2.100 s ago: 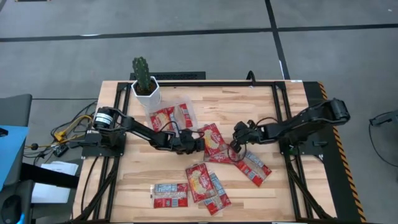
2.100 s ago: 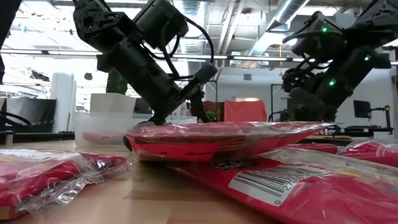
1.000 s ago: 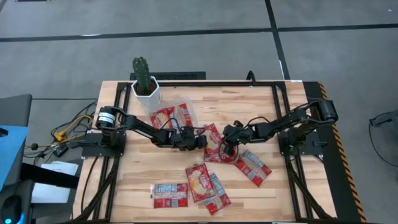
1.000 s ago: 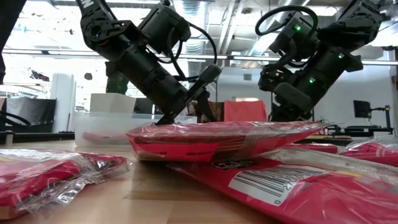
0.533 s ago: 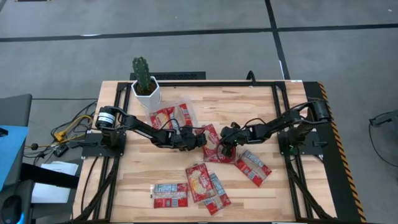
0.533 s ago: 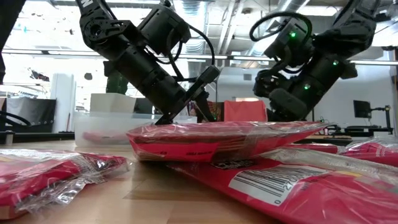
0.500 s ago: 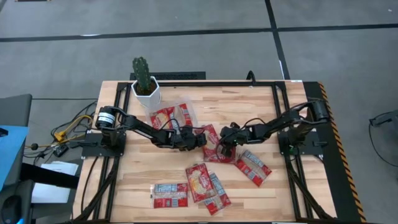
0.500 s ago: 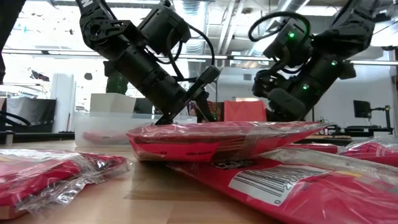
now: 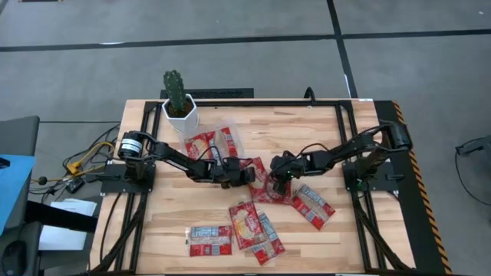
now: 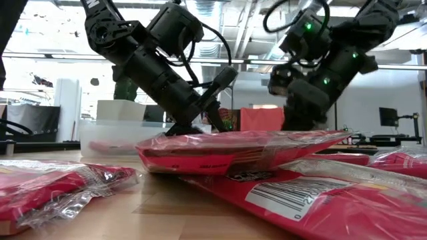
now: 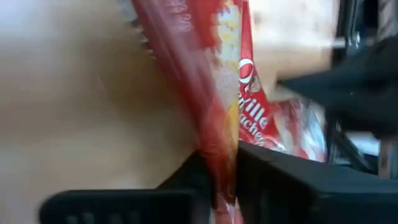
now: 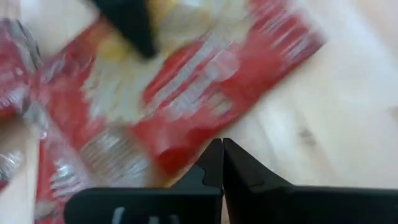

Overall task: Sort popcorn bags into baskets
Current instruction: Put the red popcorn bag into the transparent bin

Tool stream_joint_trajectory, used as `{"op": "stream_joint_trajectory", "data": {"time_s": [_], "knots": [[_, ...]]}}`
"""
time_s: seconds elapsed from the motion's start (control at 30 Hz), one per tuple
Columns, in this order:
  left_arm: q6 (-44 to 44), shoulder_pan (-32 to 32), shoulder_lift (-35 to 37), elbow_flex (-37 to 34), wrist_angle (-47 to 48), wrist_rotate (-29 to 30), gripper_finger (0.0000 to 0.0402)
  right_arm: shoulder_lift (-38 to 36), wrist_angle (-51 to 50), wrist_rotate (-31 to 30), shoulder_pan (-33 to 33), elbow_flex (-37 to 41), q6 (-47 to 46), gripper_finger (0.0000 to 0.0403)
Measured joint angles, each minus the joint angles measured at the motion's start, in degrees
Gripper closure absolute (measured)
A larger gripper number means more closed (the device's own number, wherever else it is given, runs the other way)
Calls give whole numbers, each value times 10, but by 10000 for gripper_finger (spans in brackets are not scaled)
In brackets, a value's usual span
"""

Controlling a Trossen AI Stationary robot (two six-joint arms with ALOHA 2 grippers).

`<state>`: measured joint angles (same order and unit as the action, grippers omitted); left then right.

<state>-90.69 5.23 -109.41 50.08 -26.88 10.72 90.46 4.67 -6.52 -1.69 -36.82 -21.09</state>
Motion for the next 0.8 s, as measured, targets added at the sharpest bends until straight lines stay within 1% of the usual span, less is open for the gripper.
{"op": "stream_joint_trajectory", "data": {"time_s": [0.03, 0.2, 0.33, 0.47, 0.57, 0.67, 0.73, 0.8], "knots": [[0, 0, 3, 0, -3, -8, 388, -13, -14, -2, 1, 0, 6, 386], [-10, -2, 17, 0, -8, -15, 391, -88, -60, -7, 14, 0, 22, 378], [2, -4, 50, 0, -12, -16, 396, -144, -98, -11, 34, 0, 23, 373], [39, -14, 104, 0, -17, -26, 397, -182, -111, -11, 47, 0, 23, 379], [83, -23, 163, 0, -8, -22, 399, -197, -115, -12, 49, 0, 23, 384], [139, -41, 236, 2, 65, 6, 399, -200, -116, -17, 49, 0, 23, 385], [171, -60, 284, 2, 157, 31, 399, -199, -118, -22, 49, 0, 21, 380], [194, -84, 317, 2, 244, 49, 400, -192, -111, -25, 49, 0, 21, 375]]}}
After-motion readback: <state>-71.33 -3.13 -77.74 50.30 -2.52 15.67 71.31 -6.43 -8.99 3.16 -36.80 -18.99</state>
